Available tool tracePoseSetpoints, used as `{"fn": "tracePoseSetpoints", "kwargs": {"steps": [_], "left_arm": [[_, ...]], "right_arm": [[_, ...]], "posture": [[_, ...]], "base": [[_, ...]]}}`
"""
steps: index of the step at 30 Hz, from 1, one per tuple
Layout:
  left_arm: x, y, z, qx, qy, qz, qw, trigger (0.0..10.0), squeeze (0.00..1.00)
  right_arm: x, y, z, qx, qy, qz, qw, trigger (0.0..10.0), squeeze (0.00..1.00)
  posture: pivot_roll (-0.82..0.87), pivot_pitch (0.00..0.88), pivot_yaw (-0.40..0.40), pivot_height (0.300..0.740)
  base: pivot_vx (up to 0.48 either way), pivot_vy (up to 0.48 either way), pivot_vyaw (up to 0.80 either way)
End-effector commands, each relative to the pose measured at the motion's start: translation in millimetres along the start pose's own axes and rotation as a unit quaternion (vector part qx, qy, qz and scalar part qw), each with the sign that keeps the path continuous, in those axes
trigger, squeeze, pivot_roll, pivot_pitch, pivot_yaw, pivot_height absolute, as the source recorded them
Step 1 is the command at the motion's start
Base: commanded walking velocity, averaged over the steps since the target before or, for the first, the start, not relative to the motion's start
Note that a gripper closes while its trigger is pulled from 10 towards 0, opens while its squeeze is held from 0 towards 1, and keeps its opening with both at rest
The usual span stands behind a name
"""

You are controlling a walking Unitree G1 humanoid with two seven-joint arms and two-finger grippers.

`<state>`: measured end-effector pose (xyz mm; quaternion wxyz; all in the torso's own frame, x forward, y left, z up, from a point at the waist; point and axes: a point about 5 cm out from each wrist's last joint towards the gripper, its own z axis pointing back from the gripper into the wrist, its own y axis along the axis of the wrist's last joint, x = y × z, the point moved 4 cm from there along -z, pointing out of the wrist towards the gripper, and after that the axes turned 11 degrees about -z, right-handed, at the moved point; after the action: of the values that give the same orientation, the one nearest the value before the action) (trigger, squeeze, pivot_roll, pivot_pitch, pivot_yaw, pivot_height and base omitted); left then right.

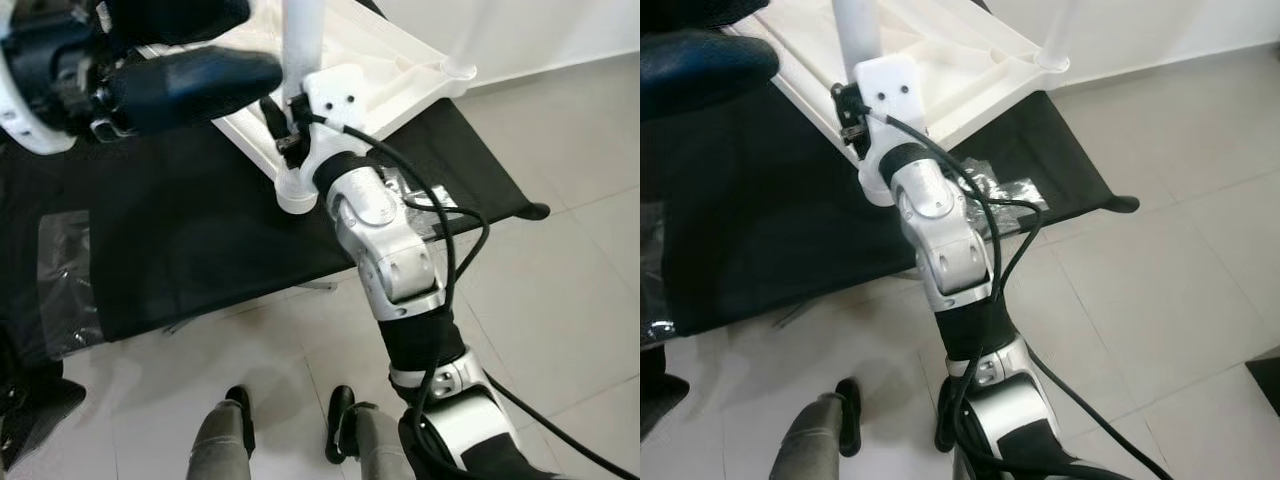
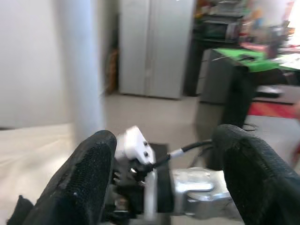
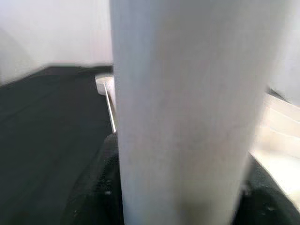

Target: Building children table

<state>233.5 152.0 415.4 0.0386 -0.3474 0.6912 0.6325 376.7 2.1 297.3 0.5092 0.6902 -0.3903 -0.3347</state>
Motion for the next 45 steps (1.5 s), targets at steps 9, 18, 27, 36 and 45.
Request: {"fn": "tracePoseSetpoints", "kwargs": {"steps": [9, 18, 27, 36, 45], "left_arm": [[-15.6, -115.6, 18.1, -0.14, 0.231, 0.016, 0.963, 10.0, 0.0], [-10.1, -154.5, 50.1, -0.188, 0.381, 0.012, 0.905, 10.0, 0.0], [15.4, -178.3, 71.9, -0.256, 0.472, -0.044, 0.842, 10.0, 0.0], [47.9, -193.6, 73.8, -0.235, 0.525, -0.022, 0.817, 10.0, 0.0], [62.1, -166.5, 40.2, -0.141, 0.461, -0.024, 0.876, 10.0, 0.0]], "right_arm": [[14.2, 15.6, -0.7, 0.014, 0.116, -0.022, 0.993, 10.0, 1.0], [22.3, 44.2, 9.1, 0.007, 0.33, 0.016, 0.944, 10.0, 0.0], [27.0, 49.4, 8.4, -0.036, 0.436, -0.014, 0.899, 10.0, 0.0], [18.7, 24.5, 7.3, -0.073, 0.479, -0.01, 0.875, 0.0, 0.0], [28.7, 11.0, 12.3, -0.096, 0.49, 0.006, 0.866, 0.0, 0.0]], "posture": [[0.08, 0.337, -0.085, 0.74], [0.09, 0.37, -0.113, 0.74], [0.13, 0.391, -0.139, 0.74], [0.15, 0.401, -0.135, 0.74], [0.11, 0.39, -0.15, 0.74]], "base": [[0.0, 0.0, 0.0], [0.0, 0.0, 0.0], [0.0, 0.0, 0.0], [0.0, 0.0, 0.0], [0.0, 0.0, 0.0]]}}
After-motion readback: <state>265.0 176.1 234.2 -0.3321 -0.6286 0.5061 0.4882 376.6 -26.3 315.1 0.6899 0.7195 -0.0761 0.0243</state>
